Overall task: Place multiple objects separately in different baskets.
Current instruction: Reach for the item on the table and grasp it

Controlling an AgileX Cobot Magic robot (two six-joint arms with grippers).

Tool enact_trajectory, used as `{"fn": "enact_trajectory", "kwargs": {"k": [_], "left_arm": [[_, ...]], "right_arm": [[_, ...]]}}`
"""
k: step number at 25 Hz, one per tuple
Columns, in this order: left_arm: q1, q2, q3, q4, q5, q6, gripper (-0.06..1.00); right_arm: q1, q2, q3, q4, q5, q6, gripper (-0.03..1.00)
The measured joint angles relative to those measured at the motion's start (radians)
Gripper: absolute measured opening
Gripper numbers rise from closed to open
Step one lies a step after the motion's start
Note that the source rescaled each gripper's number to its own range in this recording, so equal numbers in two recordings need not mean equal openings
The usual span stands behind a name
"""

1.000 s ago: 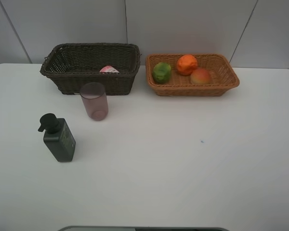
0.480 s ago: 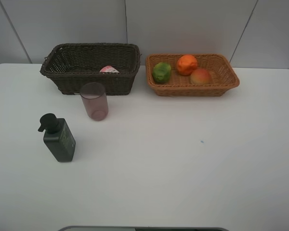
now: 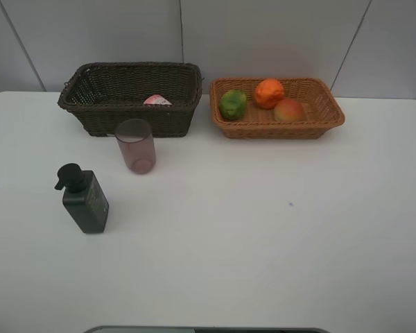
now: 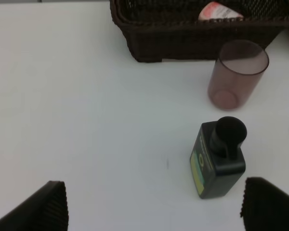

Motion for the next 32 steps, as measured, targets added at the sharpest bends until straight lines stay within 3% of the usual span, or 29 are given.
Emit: {"fn": "enact_trajectory", "kwargs": {"k": [9, 13, 23, 32], "left_arm": [[-0.006, 0.650, -0.238, -0.035, -0.015, 0.000, 0.93], [-0.096, 0.833, -0.306, -0.050, 0.008, -0.037, 0.93], [-0.287, 1.032, -0.316, 0.066, -0.006, -0.294, 0.93], [-0.393, 1.126, -0.316, 0.112, -0.078, -0.388, 0.93]], "right_arm": [[0.000, 0.000, 0.003, 0.000, 0.000, 0.000, 1.00], [0.000, 0.000, 0.003, 0.000, -0.001, 0.000, 1.00], [0.000, 0.000, 0.003, 0.000, -0.001, 0.000, 1.00], [0.000, 0.000, 0.003, 0.000, -0.001, 0.000, 1.00]]}}
